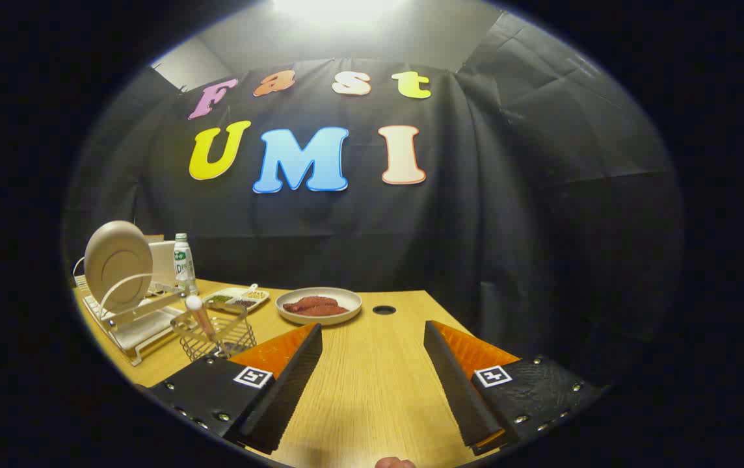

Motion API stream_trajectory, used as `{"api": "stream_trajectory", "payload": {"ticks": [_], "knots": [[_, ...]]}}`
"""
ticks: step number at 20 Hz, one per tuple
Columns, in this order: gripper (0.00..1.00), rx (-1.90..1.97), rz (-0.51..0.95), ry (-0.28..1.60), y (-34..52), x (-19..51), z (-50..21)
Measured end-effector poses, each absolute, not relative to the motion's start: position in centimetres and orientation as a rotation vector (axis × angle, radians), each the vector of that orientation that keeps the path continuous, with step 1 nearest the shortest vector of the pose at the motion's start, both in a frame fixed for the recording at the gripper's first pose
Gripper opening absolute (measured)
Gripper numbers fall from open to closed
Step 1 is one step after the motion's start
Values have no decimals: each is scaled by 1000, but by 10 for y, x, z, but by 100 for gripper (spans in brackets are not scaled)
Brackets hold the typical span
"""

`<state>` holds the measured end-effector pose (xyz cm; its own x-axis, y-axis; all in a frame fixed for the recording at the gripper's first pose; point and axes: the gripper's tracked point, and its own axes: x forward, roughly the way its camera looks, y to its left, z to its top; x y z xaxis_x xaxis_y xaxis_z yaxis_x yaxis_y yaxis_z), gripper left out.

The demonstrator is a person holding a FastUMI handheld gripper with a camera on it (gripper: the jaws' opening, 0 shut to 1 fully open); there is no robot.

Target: Take the plate from the dish rack, then take the spoon from the basket and place it into the plate.

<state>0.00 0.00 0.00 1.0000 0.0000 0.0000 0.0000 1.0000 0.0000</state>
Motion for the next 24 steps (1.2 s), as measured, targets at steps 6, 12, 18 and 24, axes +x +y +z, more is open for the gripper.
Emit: {"api": "stream_trajectory", "payload": {"ticks": [6,12,18,24], "knots": [[97,-9,21,-49,34,-23,115],[97,-74,19,-69,90,-55,197],[97,-19,87,-80,154,-62,216],[96,-20,97,-3,190,-52,214]]}}
